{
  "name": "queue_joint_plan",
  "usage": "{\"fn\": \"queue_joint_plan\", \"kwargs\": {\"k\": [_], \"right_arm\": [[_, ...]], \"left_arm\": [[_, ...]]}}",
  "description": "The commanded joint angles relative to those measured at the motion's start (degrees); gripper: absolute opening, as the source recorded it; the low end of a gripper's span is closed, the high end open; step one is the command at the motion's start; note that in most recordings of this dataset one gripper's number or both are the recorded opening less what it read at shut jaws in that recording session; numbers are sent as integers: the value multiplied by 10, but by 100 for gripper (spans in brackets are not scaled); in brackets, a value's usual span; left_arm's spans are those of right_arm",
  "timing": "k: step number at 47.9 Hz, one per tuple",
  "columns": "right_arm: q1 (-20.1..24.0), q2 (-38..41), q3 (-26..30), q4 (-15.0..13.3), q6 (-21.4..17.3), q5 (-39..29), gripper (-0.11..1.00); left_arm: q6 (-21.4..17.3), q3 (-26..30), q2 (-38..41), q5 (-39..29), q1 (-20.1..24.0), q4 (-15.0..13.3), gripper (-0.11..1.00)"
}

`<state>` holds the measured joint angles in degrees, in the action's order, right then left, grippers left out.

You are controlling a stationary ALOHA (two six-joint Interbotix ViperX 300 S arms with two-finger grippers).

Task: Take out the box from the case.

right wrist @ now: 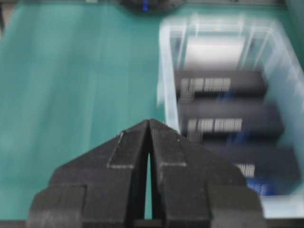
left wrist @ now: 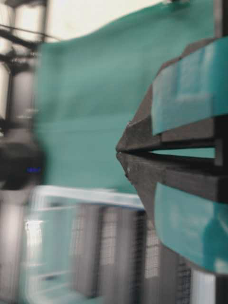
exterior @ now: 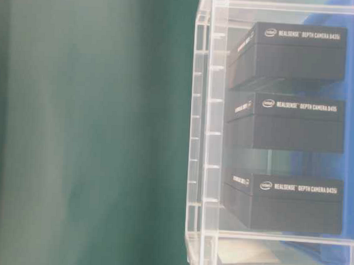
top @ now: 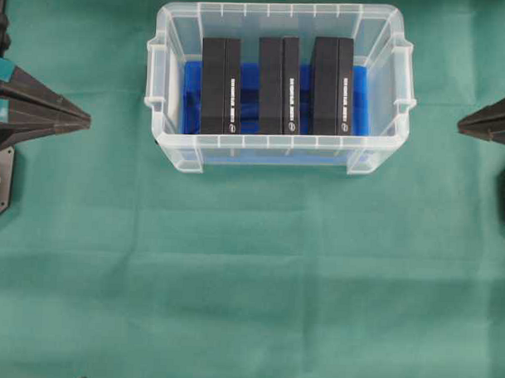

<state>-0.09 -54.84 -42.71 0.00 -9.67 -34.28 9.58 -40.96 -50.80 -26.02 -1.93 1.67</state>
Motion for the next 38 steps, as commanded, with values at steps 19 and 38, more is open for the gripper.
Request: {"fn": "queue_joint_plan", "kwargs": {"k": [19,38], "right_arm": [[-2,62,119,-1,-98,-376,0],[-2,111,143,-1,-153,-486,0]], "left_arm": [[97,109,66,-360,-27,1,1],[138,130,91,-450,-38,1,1]]}}
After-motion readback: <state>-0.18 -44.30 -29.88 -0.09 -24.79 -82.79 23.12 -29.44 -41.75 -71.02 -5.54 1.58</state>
